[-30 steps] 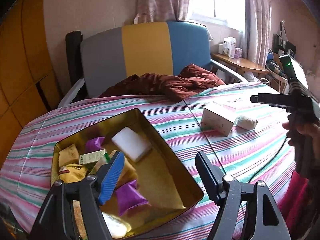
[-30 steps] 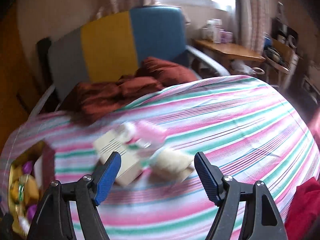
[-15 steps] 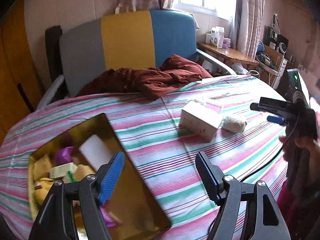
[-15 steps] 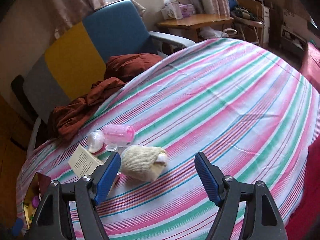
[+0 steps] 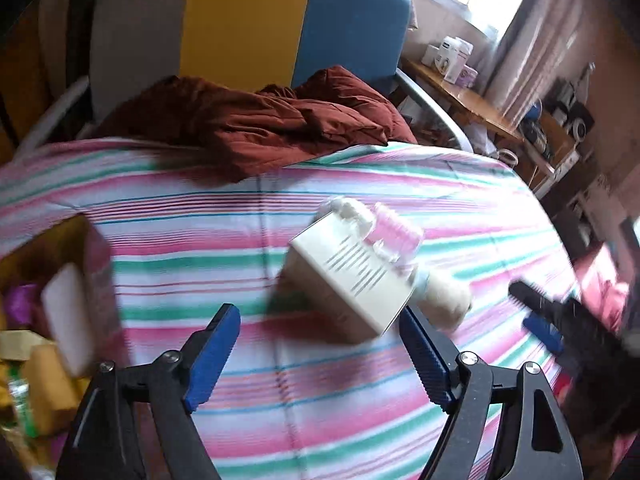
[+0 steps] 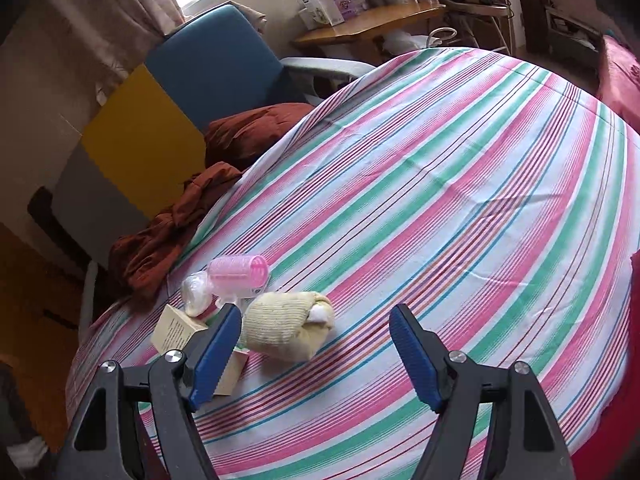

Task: Organize objects
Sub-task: 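Move both grippers toward the white box and pink roller, then grasp the white box with the left gripper while the right grasps the pink roller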

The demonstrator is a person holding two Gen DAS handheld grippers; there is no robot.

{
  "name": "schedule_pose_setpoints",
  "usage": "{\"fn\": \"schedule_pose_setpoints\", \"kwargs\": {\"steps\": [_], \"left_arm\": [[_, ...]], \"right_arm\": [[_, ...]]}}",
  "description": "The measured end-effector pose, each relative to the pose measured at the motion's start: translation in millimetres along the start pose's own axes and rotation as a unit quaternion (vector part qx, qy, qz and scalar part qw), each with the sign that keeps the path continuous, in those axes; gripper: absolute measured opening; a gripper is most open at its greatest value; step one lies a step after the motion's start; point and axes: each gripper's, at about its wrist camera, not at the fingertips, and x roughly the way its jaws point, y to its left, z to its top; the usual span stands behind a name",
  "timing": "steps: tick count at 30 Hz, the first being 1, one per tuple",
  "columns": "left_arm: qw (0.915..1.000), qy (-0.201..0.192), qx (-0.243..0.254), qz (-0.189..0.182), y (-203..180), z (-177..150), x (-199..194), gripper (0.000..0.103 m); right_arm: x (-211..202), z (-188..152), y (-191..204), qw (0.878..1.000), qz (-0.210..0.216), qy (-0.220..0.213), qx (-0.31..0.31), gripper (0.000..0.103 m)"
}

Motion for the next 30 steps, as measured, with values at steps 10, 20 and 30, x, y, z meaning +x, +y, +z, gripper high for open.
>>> {"fn": "schedule_pose_setpoints", "kwargs": {"steps": [10,20,30], "left_arm": [[0.9976,0.039,-0.054,0.023,-25.4,20.9,61.7,0.086],[0.9978,0.055,-0.031,0.019,-16.0,14.2,78.4,0.067],[0.9982,0.057,0.016,-0.010,-3.4,-35.9,24.7,0.053]], "right_arm": [[2.1,-1.2,4.5,1.000,0.016,0.010,-0.005,0.078],[5.7,-0.5,2.5,1.000,0.011,0.020,-0.006,0.078],[11.6,-1.8,5.8,0.999,-0.012,0.026,-0.022,0.078]]}}
